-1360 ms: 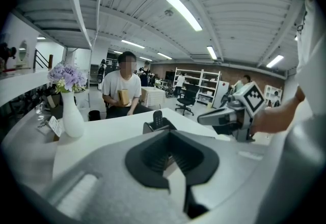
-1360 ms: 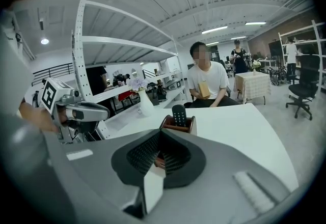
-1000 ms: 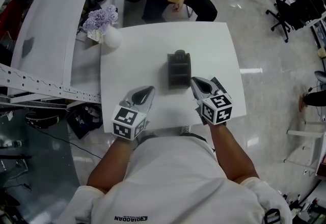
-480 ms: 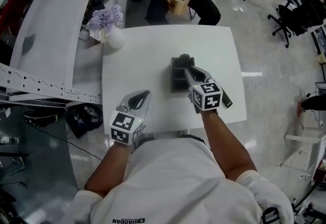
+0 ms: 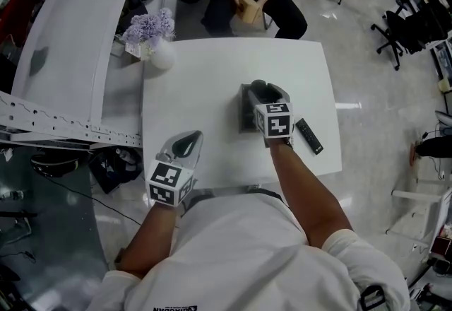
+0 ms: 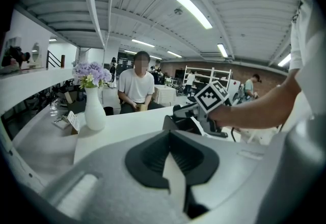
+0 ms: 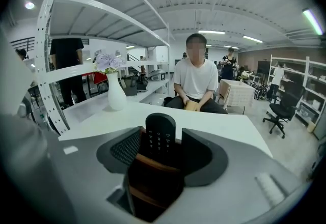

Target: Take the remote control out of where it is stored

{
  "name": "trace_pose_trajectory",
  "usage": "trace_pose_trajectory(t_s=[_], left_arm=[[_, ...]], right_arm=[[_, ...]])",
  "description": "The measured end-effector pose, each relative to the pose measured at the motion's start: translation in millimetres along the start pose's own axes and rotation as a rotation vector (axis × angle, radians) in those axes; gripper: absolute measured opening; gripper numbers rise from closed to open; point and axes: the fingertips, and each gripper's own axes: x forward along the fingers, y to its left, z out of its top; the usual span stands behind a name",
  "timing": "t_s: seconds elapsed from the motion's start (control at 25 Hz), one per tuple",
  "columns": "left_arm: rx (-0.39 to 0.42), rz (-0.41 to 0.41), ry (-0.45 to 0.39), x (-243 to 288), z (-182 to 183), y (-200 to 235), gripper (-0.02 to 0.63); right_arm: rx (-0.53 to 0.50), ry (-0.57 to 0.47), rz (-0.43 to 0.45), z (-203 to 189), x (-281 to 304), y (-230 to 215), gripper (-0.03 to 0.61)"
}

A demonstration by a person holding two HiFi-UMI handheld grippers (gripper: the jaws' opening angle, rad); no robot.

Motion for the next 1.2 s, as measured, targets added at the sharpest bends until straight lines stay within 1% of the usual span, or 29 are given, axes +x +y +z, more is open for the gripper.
trace_pose_trajectory(t_s=[0.2, 0.4, 0.52, 0.64, 0.84, 1.2], left_arm=[[-0.007, 0.009, 0.002, -4, -3, 6, 0.002], [-0.012, 0.016, 0.002, -8, -3, 9, 0.002], [-0.014, 0.017, 0.002, -7, -4, 10, 0.002], [-0.016, 0.013, 0.0, -6, -4, 10, 0.002], [-0.013, -0.001, -0.003, -5, -3, 8, 0.002], [0.005, -0.027, -0.014, -5, -1, 4, 0.002]], right_arm=[[-0.025, 0.009, -0.043, 2, 10, 0, 0.265], [-0.026, 0.014, -0.072, 3, 15, -3, 0.264], [-0.035, 0.016, -0.085, 3, 16, -6, 0.229], [-0.028, 0.008, -0.071, 3, 15, -5, 0.227], [-0.015, -0.036, -0.06, 12, 6, -6, 0.227], [-0.017, -0.151, -0.049, 49, -33, -4, 0.225]])
